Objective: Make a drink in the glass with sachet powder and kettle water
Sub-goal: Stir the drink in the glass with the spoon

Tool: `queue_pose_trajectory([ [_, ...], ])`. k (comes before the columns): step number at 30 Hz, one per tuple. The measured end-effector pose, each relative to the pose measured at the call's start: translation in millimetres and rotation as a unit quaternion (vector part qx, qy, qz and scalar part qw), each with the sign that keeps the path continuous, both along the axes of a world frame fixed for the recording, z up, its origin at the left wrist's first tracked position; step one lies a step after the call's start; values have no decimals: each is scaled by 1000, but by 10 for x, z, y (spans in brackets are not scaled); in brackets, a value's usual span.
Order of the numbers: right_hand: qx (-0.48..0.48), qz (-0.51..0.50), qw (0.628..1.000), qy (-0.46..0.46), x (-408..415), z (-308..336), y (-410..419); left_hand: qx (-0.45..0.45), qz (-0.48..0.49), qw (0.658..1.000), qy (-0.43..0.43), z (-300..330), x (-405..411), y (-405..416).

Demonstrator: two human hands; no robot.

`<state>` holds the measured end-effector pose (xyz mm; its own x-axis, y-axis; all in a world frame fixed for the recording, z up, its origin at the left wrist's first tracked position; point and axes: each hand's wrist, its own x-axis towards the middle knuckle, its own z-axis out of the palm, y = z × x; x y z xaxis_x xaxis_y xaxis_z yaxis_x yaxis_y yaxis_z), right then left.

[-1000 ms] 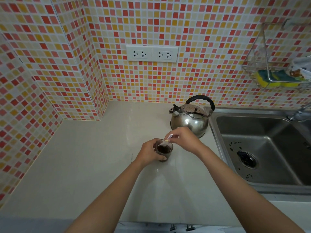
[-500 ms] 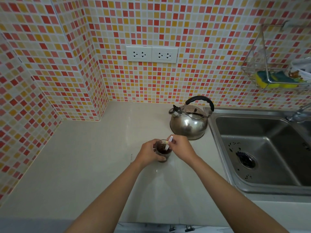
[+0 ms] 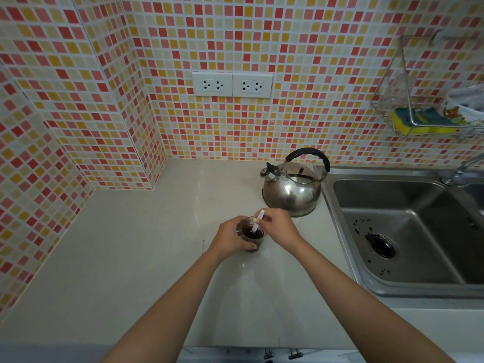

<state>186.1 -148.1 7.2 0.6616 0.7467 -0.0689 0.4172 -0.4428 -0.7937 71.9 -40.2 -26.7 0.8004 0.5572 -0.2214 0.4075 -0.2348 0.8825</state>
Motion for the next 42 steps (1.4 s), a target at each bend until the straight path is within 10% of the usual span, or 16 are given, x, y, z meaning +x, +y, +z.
queue_pose_trajectory([
  [42,-47,-15,997,-52,-52,-6,41,16,-8,1000,8,-9,8,14],
])
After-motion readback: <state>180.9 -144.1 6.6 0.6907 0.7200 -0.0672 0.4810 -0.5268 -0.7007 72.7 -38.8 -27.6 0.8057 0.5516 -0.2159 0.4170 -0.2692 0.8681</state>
